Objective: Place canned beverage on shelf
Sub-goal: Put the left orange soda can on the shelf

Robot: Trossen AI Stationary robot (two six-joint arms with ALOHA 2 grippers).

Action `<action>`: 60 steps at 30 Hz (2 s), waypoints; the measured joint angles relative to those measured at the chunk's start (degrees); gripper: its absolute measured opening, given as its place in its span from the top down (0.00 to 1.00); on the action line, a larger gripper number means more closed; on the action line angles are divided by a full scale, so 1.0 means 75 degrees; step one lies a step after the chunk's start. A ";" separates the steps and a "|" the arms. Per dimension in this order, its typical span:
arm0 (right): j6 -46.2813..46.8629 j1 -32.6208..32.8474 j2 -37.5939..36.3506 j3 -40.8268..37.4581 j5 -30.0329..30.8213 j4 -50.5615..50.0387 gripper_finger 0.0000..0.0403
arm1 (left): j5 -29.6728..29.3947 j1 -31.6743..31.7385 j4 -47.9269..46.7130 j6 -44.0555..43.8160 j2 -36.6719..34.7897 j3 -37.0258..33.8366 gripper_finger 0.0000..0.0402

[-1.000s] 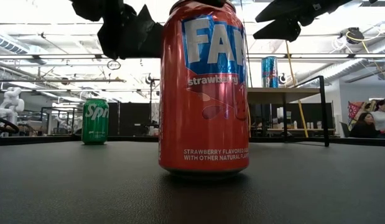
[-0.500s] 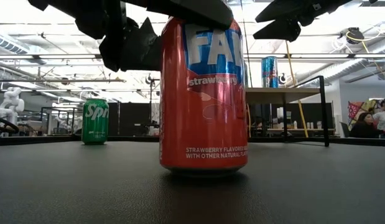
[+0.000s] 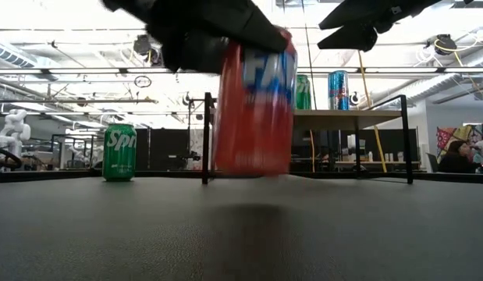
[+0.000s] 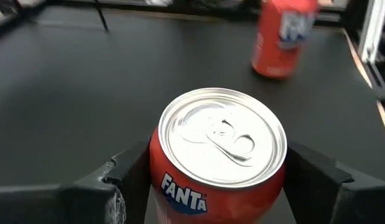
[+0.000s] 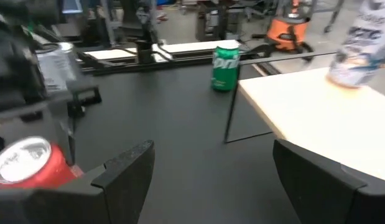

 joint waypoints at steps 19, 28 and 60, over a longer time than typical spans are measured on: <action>-0.0205 -0.0006 -0.0256 0.0002 0.0120 -0.0251 0.22 | 0.4379 0.5463 -0.1598 0.3793 -0.2045 0.1876 0.32; 0.0096 -0.0006 -0.0254 0.0003 0.0342 -0.0486 0.22 | 0.5651 0.6962 -0.1652 0.3780 -0.1418 0.1909 0.32; -0.0101 -0.0009 -0.0254 0.0001 0.0356 -0.0469 0.22 | 0.4526 0.6897 -0.1403 0.3580 -0.1445 0.1921 0.06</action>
